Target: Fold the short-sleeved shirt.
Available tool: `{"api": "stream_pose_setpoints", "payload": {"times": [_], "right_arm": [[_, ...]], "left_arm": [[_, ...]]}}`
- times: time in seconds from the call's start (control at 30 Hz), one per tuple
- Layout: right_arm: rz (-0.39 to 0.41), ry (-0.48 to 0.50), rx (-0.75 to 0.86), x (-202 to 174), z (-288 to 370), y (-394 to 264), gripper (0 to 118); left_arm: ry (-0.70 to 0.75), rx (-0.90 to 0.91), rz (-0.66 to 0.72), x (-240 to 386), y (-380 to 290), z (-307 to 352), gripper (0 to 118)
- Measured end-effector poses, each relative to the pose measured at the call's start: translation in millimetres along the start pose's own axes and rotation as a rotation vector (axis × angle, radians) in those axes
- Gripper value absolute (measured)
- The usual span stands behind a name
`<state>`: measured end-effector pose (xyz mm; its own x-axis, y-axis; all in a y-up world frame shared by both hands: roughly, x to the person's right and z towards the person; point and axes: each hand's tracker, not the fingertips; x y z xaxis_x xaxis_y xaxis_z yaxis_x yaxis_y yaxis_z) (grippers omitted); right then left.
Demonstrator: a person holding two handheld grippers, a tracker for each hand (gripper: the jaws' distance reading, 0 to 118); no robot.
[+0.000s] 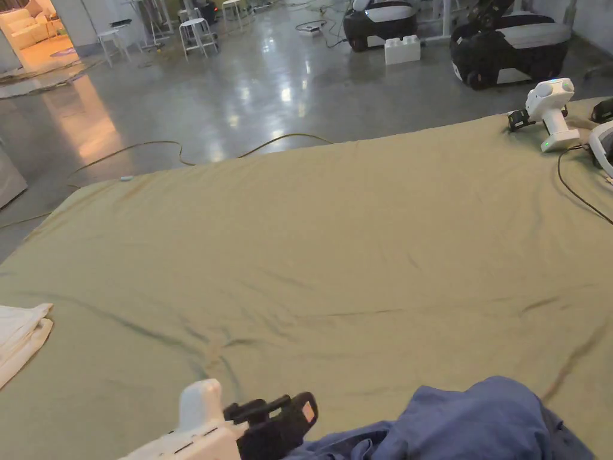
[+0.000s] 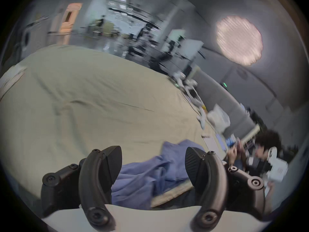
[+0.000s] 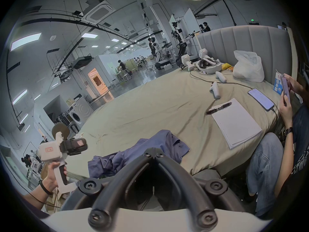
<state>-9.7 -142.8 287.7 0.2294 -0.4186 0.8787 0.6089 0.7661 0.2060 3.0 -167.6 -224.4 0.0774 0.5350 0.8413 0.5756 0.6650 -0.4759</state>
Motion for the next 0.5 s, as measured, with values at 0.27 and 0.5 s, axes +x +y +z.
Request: {"api": "stream_pose_setpoints", "payload": {"times": [0.27,0.5], "right_arm": [[-0.012,0.032,-0.039,-4,-11,-7,0],[0.02,0.03,-0.054,-26,-16,-5,0]], "left_arm": [[-0.107,-0.006,0.291,-67,-51,7,14],[-0.14,-0.231,0.309,-35,-81,-80,14]]}}
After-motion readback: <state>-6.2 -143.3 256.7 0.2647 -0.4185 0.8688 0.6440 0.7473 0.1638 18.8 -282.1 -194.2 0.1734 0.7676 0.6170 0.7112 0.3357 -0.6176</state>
